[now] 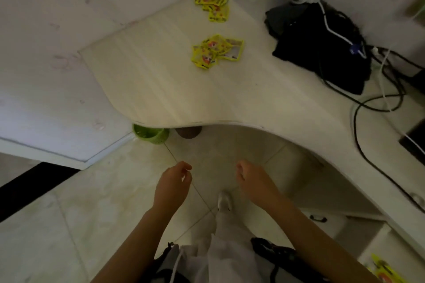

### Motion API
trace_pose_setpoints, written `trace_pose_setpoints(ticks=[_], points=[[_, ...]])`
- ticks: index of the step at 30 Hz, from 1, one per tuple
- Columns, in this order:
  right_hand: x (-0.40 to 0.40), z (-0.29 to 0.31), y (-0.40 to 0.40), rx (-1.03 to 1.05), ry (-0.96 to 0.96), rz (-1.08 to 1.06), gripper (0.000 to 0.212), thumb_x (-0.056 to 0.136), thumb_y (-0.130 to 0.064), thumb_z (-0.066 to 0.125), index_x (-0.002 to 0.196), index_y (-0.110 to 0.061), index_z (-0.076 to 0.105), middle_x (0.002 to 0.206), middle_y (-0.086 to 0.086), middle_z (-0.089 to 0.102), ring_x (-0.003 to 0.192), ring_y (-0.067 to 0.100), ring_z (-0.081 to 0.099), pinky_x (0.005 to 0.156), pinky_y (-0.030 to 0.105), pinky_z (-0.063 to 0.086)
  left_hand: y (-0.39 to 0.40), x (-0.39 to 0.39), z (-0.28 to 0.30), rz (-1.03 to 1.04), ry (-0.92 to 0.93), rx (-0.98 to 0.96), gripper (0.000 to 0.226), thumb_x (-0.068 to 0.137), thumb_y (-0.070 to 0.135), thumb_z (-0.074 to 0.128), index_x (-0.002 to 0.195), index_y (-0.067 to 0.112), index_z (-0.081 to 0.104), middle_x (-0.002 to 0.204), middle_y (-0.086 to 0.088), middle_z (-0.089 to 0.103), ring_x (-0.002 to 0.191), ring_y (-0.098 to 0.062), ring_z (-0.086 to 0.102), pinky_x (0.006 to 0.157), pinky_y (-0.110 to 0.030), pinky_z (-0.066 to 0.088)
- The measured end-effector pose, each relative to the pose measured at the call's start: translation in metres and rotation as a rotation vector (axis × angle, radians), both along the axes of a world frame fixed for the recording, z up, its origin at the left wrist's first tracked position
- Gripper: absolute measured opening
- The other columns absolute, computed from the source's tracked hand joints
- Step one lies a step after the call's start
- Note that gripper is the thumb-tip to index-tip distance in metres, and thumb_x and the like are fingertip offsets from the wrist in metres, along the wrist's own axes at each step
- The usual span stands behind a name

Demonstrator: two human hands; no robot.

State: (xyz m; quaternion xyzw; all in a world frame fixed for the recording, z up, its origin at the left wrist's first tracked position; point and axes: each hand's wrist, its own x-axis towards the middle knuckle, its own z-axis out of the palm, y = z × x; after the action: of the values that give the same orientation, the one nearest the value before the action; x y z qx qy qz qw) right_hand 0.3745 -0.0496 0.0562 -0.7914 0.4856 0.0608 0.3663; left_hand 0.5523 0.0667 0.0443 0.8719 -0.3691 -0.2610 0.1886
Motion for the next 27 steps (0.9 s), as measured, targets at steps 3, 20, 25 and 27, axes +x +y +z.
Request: trace_pose_setpoints(ticks=[3, 20, 25, 27], points=[[0.027, 0.005, -0.039, -0.024, 0.009, 0.054, 0.022, 0.097, -0.022, 0.039, 0.106, -0.01, 0.056, 0.092, 0.008, 0.061, 0.086, 0.026, 0.059, 0.067, 0.029, 0.038, -0.036, 0.023, 0.005, 0.033, 0.001, 0.006, 0.021, 0.094, 0.02, 0.051, 0.111, 0.02, 0.062, 0.101, -0.002, 0.067, 0.095, -0.016, 0.061, 0.077, -0.024, 0.044], [0.177, 0.011, -0.188, -0.056, -0.044, -0.066, 0.028, 0.096, -0.026, 0.043, 0.119, -0.015, 0.055, 0.115, 0.006, 0.064, 0.104, 0.021, 0.061, 0.089, 0.037, 0.051, -0.187, 0.178, 0.004, -0.093, 0.114, 0.018, 0.019, 0.093, 0.019, 0.052, 0.109, 0.02, 0.063, 0.097, 0.003, 0.062, 0.088, -0.013, 0.057, 0.078, -0.025, 0.045], [0.202, 0.01, -0.206, -0.043, -0.047, -0.15, 0.027, 0.096, -0.023, 0.044, 0.118, -0.013, 0.056, 0.111, 0.007, 0.065, 0.101, 0.022, 0.061, 0.086, 0.035, 0.051, -0.224, 0.216, 0.005, -0.149, 0.134, 0.022, 0.018, 0.091, 0.018, 0.055, 0.106, 0.019, 0.065, 0.101, 0.0, 0.066, 0.086, -0.012, 0.057, 0.075, -0.023, 0.042], [0.209, 0.01, -0.217, -0.04, -0.043, -0.18, 0.027, 0.096, -0.023, 0.045, 0.117, -0.013, 0.057, 0.111, 0.008, 0.065, 0.103, 0.023, 0.061, 0.087, 0.035, 0.05, -0.243, 0.225, 0.006, -0.17, 0.137, 0.028, 0.018, 0.089, 0.017, 0.055, 0.105, 0.018, 0.066, 0.101, 0.0, 0.067, 0.09, -0.016, 0.059, 0.076, -0.024, 0.043]])
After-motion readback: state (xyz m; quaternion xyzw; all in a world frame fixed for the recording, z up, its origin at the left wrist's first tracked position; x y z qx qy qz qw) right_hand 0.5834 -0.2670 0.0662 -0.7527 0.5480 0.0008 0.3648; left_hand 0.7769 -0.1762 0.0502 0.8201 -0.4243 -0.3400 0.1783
